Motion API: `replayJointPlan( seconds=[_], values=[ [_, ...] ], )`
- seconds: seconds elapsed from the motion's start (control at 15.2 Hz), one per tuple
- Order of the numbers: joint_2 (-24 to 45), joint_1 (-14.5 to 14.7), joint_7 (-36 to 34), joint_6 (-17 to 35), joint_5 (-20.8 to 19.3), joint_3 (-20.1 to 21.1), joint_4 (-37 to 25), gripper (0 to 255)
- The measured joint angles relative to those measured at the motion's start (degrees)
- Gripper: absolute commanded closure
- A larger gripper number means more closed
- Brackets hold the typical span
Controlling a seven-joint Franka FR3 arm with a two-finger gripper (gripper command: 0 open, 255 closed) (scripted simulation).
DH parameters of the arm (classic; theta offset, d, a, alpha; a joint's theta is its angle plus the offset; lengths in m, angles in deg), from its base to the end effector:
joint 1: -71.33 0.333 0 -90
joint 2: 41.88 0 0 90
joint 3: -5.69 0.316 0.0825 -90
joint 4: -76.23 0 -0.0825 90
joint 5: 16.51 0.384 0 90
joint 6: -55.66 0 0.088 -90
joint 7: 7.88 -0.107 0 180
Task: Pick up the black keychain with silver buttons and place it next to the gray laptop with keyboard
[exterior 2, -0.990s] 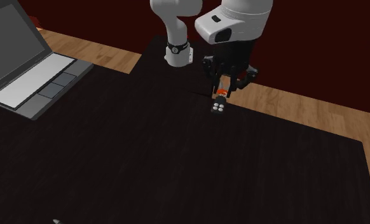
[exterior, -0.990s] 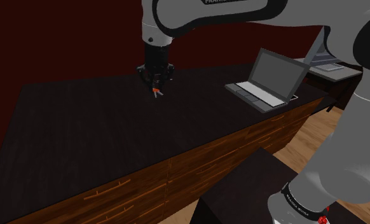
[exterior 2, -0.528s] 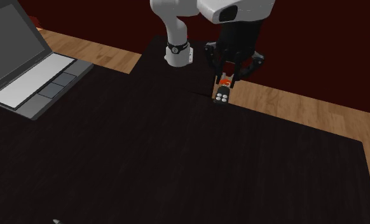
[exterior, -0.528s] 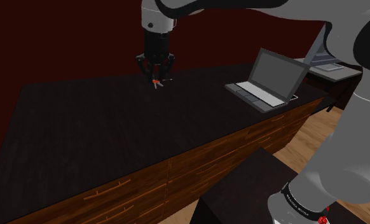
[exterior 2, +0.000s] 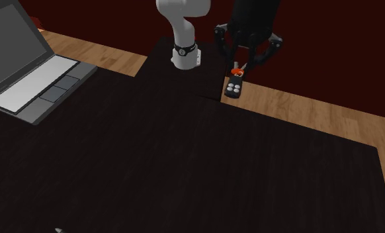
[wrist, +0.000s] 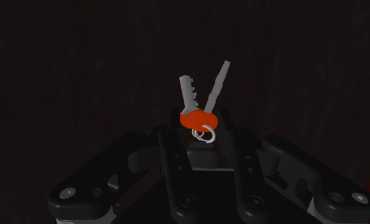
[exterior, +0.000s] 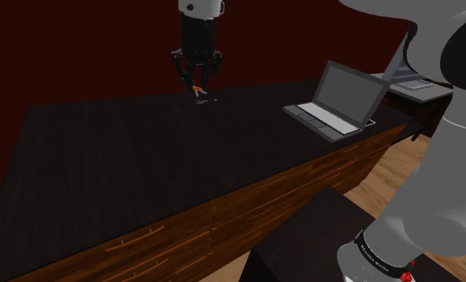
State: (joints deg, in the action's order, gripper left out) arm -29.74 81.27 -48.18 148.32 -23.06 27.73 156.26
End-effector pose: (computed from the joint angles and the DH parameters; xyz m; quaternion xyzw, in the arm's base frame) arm 0.5446 0.2961 0.5945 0.9970 -0.0749 0.0199 0.0073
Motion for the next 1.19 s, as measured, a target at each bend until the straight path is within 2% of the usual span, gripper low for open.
replayJointPlan(
  seconds=[0.86,1.06,1.19],
  values=[
    [5.6,2.4,-0.3,-13.0,-2.3,0.3,-18.2,255],
    [1.3,-0.3,2.1,-12.0,-0.5,-0.3,-13.4,255],
    [-3.6,-2.9,4.7,-9.7,1.5,-1.1,-6.6,255]
  ],
)
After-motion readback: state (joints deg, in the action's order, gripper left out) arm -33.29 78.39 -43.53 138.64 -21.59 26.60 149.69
